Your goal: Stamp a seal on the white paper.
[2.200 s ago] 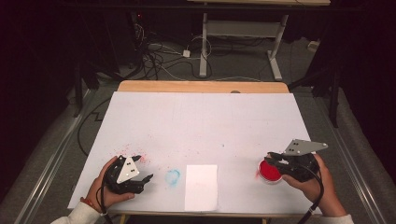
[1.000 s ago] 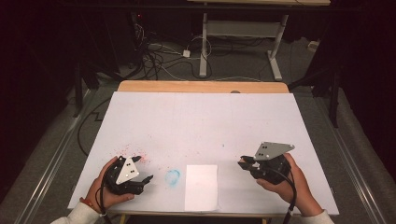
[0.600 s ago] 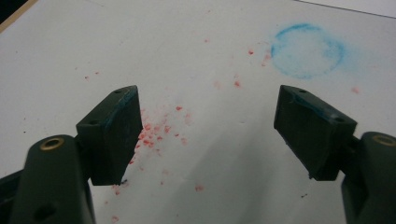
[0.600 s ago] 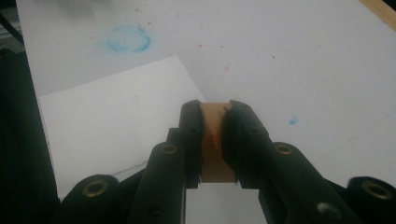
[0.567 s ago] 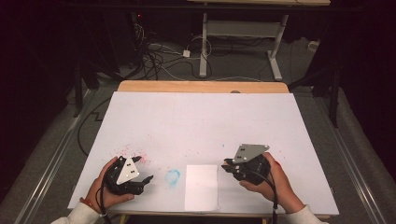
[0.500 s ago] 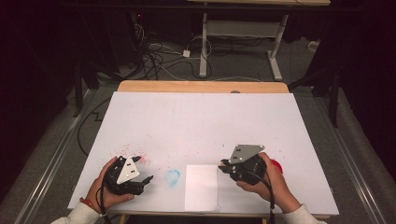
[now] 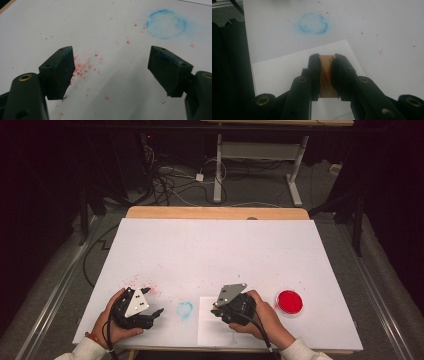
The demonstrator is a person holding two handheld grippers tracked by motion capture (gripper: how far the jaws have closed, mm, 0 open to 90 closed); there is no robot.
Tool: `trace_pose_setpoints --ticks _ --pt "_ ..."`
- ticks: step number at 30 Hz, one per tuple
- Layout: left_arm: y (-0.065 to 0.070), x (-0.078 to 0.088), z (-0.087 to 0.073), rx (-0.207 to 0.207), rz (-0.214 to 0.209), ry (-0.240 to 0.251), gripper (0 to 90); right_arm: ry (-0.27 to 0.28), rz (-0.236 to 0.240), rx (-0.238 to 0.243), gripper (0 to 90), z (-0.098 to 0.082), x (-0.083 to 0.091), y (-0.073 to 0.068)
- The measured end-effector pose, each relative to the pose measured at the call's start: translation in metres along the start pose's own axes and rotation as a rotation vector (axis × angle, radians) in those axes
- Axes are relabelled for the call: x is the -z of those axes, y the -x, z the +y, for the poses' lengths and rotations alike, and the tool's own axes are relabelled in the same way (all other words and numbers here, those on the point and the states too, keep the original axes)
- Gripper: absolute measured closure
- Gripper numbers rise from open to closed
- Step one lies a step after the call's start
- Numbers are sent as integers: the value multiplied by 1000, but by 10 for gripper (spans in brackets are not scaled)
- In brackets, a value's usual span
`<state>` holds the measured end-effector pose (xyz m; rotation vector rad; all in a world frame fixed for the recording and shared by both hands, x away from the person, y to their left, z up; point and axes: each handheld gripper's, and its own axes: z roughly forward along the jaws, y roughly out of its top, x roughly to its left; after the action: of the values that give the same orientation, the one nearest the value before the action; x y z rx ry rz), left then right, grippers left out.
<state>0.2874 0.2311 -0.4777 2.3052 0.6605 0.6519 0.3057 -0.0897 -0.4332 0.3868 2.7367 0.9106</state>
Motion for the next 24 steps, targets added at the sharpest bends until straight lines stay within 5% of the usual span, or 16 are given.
trace_pose_setpoints --ticks 16,24 --pt "-1 1 -1 4 3 7 211 -108 -10 2 765 -8 -34 -5" --pt "0 1 0 0 0 4 212 -76 -6 -20 766 -14 -35 -3"
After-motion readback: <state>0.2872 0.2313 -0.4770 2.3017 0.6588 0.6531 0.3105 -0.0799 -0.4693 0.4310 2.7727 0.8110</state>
